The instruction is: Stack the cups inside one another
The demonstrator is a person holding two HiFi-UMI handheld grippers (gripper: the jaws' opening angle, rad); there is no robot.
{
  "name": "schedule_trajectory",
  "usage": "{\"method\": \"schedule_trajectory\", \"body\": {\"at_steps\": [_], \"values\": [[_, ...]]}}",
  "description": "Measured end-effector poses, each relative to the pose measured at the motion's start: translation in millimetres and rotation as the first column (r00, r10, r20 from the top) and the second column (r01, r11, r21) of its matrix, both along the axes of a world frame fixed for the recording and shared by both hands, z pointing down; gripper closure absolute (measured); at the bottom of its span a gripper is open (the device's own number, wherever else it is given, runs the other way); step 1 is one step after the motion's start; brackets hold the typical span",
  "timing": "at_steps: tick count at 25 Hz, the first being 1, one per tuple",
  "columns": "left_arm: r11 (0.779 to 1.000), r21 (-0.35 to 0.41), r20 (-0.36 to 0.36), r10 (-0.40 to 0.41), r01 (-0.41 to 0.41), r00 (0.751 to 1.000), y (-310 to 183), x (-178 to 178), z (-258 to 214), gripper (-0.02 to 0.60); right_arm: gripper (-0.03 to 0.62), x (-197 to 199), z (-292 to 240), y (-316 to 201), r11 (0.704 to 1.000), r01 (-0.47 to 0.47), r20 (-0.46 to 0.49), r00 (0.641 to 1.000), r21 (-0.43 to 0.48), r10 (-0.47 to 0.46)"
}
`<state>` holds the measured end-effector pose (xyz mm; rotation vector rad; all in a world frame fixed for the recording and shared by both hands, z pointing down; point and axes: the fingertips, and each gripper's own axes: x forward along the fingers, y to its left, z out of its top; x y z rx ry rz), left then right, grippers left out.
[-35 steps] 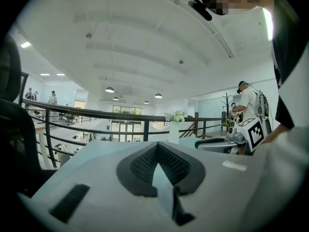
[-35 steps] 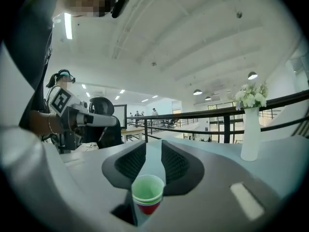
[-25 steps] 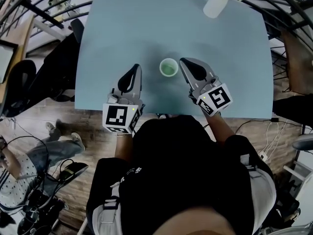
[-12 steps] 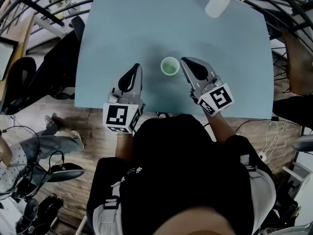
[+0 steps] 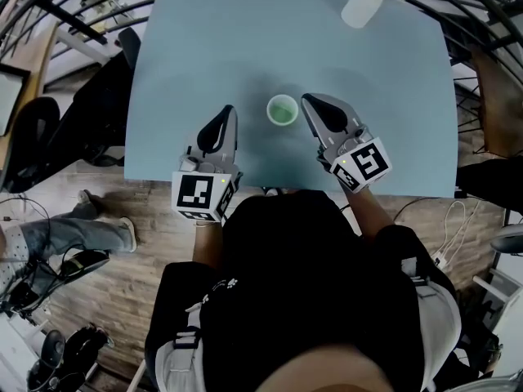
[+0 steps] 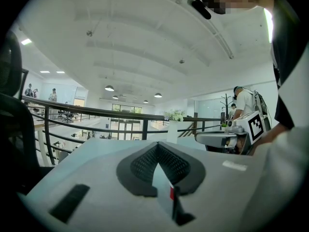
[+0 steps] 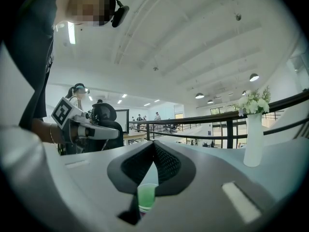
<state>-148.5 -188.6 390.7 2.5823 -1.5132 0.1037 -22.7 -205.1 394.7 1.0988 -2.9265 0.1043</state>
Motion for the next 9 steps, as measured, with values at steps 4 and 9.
{"method": "schedule_trajectory", "body": {"at_steps": [4, 9], "values": [[1.0, 0.003, 0.0, 0.003, -0.003, 1.0, -1.0, 1.5, -1.4, 0.597, 0.583, 0.4, -1.7, 0.3, 1.0, 0.001, 0.005, 1.0, 0.001, -0.001], [1.0, 0.003, 0.003, 0.005, -0.005, 1.0, -2.3, 2.4, -1.9, 0.597, 0.583, 1.5, -3.0, 0.0, 1.0, 0.003, 0.012, 1.0, -0.003, -0.003]]}}
